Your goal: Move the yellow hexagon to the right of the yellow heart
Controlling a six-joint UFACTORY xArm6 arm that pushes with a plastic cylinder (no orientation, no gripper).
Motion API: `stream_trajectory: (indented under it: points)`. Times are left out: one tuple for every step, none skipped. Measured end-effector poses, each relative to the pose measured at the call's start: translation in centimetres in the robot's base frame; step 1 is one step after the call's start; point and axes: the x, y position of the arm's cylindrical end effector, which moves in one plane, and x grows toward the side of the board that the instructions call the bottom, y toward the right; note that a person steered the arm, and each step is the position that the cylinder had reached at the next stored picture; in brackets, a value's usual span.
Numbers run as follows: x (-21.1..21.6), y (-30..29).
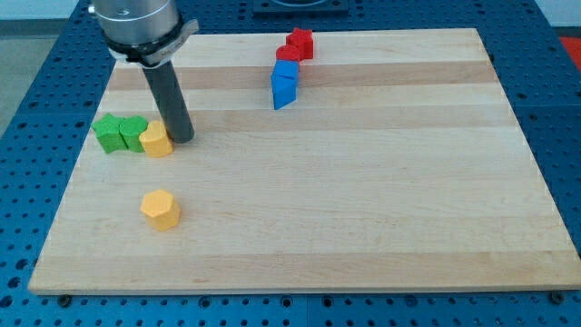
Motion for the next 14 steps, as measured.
stream_trajectory:
  points:
    - [0.9, 2.2]
    - [3.7, 4.5]
    - [5.9, -1.7]
    - [9.6, -7.8]
    - [14.2, -7.3]
    - [15.0, -2.9]
    - [12.1, -0.5]
    - [9.1, 1.2]
    - [11.0, 1.3]
    - [13.0, 3.2]
    - [11.0, 3.9]
    - [7.8, 3.9]
    - [6.7, 3.8]
    - [6.8, 5.4]
